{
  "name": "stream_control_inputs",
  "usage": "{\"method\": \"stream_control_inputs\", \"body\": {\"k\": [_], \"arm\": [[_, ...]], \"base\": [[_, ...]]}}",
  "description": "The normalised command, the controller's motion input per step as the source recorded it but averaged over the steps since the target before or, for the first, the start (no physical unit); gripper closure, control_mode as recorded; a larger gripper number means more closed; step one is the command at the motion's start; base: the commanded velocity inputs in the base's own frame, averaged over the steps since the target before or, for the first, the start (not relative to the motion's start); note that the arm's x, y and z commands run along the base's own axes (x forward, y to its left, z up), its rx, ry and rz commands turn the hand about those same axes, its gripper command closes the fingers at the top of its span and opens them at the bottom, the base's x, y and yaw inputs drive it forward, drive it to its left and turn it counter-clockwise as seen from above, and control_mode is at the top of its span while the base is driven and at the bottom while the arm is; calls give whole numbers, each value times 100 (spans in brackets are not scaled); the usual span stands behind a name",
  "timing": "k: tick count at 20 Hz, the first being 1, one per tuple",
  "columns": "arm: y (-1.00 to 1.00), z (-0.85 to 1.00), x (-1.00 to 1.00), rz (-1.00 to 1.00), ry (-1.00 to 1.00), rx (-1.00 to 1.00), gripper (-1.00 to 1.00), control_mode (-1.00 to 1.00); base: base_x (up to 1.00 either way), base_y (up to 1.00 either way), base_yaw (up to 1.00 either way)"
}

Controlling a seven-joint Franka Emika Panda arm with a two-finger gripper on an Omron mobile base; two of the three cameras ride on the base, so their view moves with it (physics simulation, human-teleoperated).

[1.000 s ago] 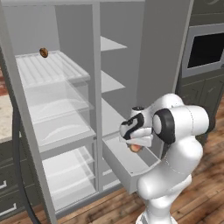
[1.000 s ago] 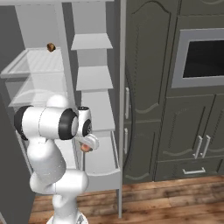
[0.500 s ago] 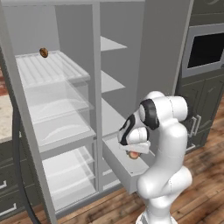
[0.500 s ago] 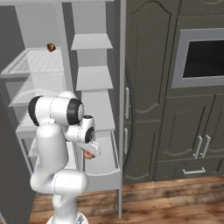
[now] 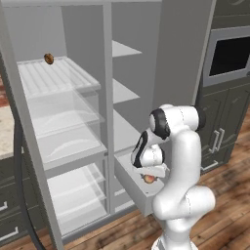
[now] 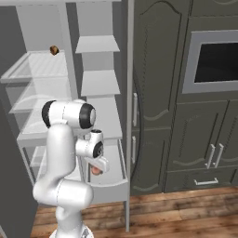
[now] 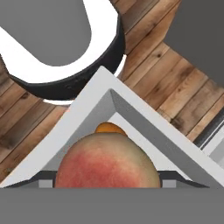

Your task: Take the peach and mango from the fridge shelf and place them in the freezer drawer to begin freezing them.

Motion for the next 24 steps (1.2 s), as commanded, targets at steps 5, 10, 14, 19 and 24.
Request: {"method": "stream_control_inputs", "body": {"k": [5, 10, 14, 19, 24], "arm": [[-13, -34, 10, -1, 7, 3, 100, -100], [-10, -49, 13, -1, 8, 2, 100, -100], [-4, -52, 9, -1, 6, 0, 100, -100], [0, -49, 1, 0, 5, 0, 100, -100], [0, -47, -4, 0, 4, 0, -100, -100]], "base": [[0, 0, 0], [0, 0, 0], [0, 0, 0], [0, 0, 0], [0, 0, 0]]}}
